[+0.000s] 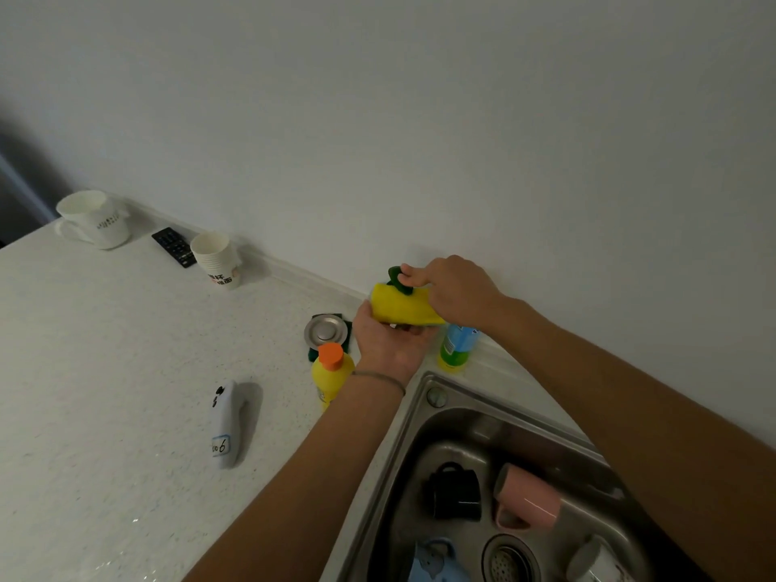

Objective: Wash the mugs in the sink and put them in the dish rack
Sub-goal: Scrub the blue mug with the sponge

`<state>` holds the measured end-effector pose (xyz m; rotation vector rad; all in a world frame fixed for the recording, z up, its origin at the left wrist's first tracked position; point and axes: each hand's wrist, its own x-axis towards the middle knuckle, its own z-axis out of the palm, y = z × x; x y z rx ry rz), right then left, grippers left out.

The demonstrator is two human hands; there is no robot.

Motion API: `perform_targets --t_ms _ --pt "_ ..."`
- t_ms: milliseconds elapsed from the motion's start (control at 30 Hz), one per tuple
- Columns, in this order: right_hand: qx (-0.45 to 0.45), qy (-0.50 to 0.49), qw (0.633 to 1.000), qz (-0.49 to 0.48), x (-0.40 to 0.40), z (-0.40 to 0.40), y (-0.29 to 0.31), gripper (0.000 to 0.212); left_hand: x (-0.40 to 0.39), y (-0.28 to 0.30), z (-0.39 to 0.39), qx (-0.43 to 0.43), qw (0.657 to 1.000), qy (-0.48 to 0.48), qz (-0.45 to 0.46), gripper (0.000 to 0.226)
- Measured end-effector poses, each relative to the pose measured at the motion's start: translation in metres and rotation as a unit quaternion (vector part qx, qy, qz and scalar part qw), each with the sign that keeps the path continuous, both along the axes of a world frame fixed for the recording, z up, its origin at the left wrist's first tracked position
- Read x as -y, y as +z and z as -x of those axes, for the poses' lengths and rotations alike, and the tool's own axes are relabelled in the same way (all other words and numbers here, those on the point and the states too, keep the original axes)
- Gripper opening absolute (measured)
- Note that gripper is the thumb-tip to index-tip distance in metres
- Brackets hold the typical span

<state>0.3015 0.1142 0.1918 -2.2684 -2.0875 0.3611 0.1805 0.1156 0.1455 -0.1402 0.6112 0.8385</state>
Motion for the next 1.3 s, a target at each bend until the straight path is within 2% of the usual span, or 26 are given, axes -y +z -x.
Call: perform_targets --t_ms 100,267,400,500,533,600,633,733,833,900,967,1067,1133,1200,1267,1300 --pt "-0.005 0.012 1.000 0.009 0.001 0.005 0.005 0.064 0.004 0.000 0.002 -0.003 1.000 -0.004 0.001 0.055" --pt "-0.156 -0.056 0.985 -0.045 0.018 0.010 0.003 0.067 0.019 -0.004 0.008 -0.038 0.998 -0.047 -0.020 0.051" --pt "-0.221 -0.160 0.955 -0.119 0.063 0.015 -0.012 0.045 0.045 -0.013 0.019 -0.123 0.982 -0.126 -0.062 0.059" --pt "-0.258 -0.271 0.924 -0.080 0.108 0.013 -0.039 0.026 0.074 -0.020 0.030 -0.205 0.951 -0.193 -0.124 0.050" --pt "-0.329 -0.314 0.889 -0.042 0.123 0.013 -0.053 0.023 0.082 -0.023 0.033 -0.235 0.938 -0.213 -0.137 0.045" --pt "-0.487 -0.390 0.781 0.024 0.156 0.020 -0.076 0.029 0.096 -0.033 0.037 -0.299 0.904 -0.261 -0.161 0.039" --pt "-0.527 -0.408 0.744 0.035 0.171 0.025 -0.086 0.030 0.103 -0.040 0.037 -0.332 0.883 -0.286 -0.170 0.040" --pt "-0.565 -0.444 0.695 0.012 0.208 0.033 -0.124 0.031 0.126 -0.058 0.037 -0.393 0.829 -0.348 -0.194 0.046" --pt "-0.625 -0.463 0.628 0.000 0.240 0.037 -0.145 0.029 0.145 -0.076 0.035 -0.394 0.801 -0.400 -0.208 0.049" --pt "-0.663 -0.486 0.570 -0.010 0.261 0.039 -0.157 0.045 0.153 -0.087 0.033 -0.410 0.782 -0.419 -0.212 0.039" --pt "-0.714 -0.483 0.506 0.005 0.280 0.043 -0.170 0.056 0.162 -0.095 0.031 -0.401 0.777 -0.434 -0.217 0.027" --pt "-0.780 -0.475 0.407 0.005 0.302 0.050 -0.189 0.059 0.175 -0.106 0.031 -0.398 0.765 -0.448 -0.236 0.027" --pt "-0.796 -0.479 0.370 -0.009 0.313 0.051 -0.199 0.054 0.182 -0.119 0.031 -0.394 0.756 -0.464 -0.240 0.029" --pt "-0.792 -0.491 0.363 -0.018 0.322 0.048 -0.210 0.048 0.184 -0.136 0.032 -0.406 0.734 -0.482 -0.254 0.028" --pt "-0.780 -0.506 0.368 -0.026 0.328 0.045 -0.218 0.043 0.189 -0.163 0.034 -0.443 0.687 -0.496 -0.295 0.025" --pt "-0.773 -0.514 0.372 -0.026 0.332 0.043 -0.225 0.044 0.194 -0.180 0.036 -0.474 0.641 -0.506 -0.328 0.022"
